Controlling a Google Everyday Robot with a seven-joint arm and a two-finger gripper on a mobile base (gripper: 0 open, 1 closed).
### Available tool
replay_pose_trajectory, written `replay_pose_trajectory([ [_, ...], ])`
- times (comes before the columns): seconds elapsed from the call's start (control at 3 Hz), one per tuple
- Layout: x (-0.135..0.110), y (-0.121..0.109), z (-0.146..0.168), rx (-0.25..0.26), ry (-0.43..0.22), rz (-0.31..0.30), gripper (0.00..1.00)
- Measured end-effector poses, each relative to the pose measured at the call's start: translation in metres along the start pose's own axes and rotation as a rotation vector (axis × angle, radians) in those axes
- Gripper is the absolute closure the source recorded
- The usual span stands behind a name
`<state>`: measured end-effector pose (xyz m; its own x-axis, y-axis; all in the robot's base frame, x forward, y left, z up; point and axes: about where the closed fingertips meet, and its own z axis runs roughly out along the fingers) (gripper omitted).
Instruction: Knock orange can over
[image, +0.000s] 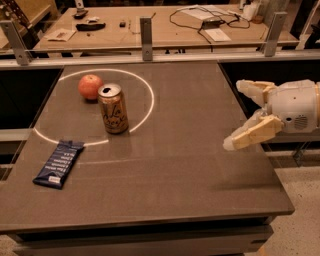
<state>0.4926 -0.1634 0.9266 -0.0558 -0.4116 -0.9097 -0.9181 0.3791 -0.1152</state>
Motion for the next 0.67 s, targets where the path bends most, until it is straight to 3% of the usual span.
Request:
replay_pose_trajectory([
  [0.67, -0.024, 0.013, 0.034, -0.052, -0.041, -0.029, 0.0],
])
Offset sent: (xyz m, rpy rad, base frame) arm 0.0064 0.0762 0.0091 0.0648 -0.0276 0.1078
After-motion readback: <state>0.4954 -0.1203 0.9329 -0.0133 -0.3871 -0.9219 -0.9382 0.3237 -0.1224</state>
